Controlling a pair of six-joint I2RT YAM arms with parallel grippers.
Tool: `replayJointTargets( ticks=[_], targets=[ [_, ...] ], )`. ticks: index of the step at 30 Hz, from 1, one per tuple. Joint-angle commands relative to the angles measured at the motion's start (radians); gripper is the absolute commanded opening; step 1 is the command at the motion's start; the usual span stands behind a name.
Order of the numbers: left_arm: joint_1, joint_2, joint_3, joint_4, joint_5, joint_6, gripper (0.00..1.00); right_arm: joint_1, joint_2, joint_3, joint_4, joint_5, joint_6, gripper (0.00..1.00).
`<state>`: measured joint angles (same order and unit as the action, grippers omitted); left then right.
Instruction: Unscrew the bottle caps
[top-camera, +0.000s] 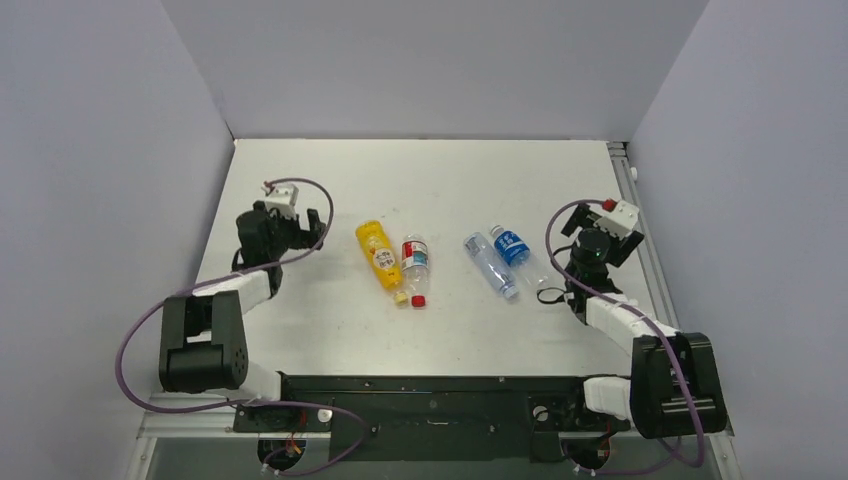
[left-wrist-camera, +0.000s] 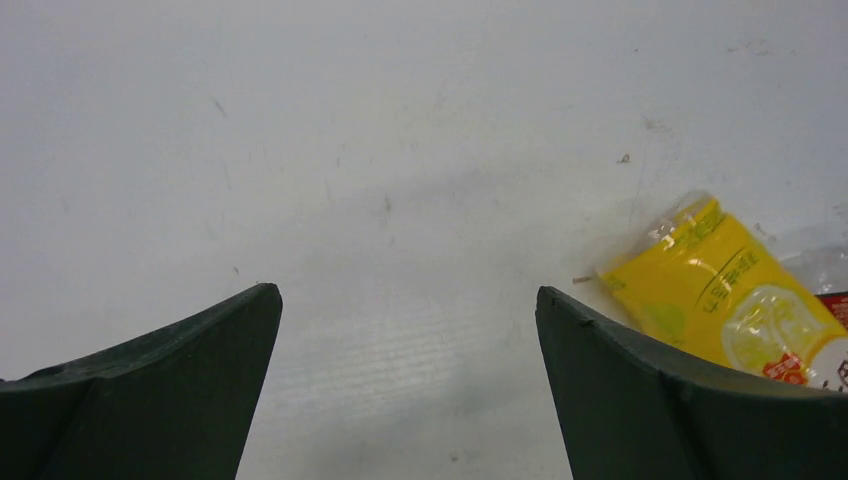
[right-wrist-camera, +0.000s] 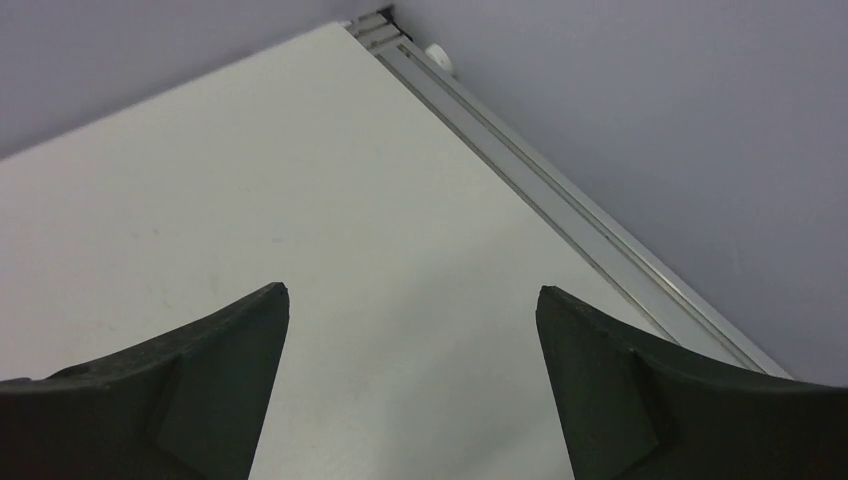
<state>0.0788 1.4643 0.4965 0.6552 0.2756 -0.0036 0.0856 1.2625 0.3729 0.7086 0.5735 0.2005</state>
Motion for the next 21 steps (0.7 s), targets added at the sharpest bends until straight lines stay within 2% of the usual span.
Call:
replayJointTargets(
  ticks=[1, 3, 4, 7, 8, 10, 12, 13, 14, 16, 21],
  targets=[
    [0.008, 0.002, 0.324, -0.532, 0.192, 0.209, 0.97, -0.013, -0.078, 0.197, -0.334, -0.096, 0.163, 0.88],
    [0.007, -0.027, 0.388, -0.663, 0.239, 0.292, 0.97, -0.014, -0.111, 0.227, -0.360, -0.193, 0.252, 0.88],
    [0.008, -0.047, 0.409, -0.758, 0.266, 0.327, 0.97, -0.015, -0.124, 0.267, -0.424, -0.219, 0.300, 0.88],
    [0.001, -0.068, 0.542, -0.959, 0.334, 0.516, 0.97, -0.007, -0.117, 0.363, -0.519, -0.345, 0.281, 0.88],
    [-0.002, -0.067, 0.603, -1.071, 0.388, 0.563, 0.97, -0.005, -0.117, 0.374, -0.545, -0.372, 0.255, 0.88],
    [-0.013, -0.061, 0.691, -1.234, 0.446, 0.726, 0.97, 0.017, -0.120, 0.407, -0.595, -0.417, 0.226, 0.88],
    [-0.042, -0.058, 0.742, -1.374, 0.504, 0.974, 0.97, 0.077, -0.118, 0.449, -0.676, -0.407, 0.189, 0.88],
    [-0.079, -0.062, 0.751, -1.439, 0.517, 1.038, 0.97, 0.098, -0.119, 0.472, -0.691, -0.382, 0.174, 0.88],
    [-0.102, -0.066, 0.756, -1.467, 0.523, 1.173, 0.97, 0.139, -0.122, 0.480, -0.741, -0.367, 0.148, 0.88],
    [-0.183, -0.077, 0.749, -1.508, 0.481, 1.323, 0.97, 0.197, -0.138, 0.492, -0.781, -0.325, 0.129, 0.88],
    [-0.395, -0.033, 0.737, -1.535, 0.397, 1.550, 0.97, 0.269, -0.213, 0.482, -0.822, -0.311, 0.146, 0.88]
  ],
)
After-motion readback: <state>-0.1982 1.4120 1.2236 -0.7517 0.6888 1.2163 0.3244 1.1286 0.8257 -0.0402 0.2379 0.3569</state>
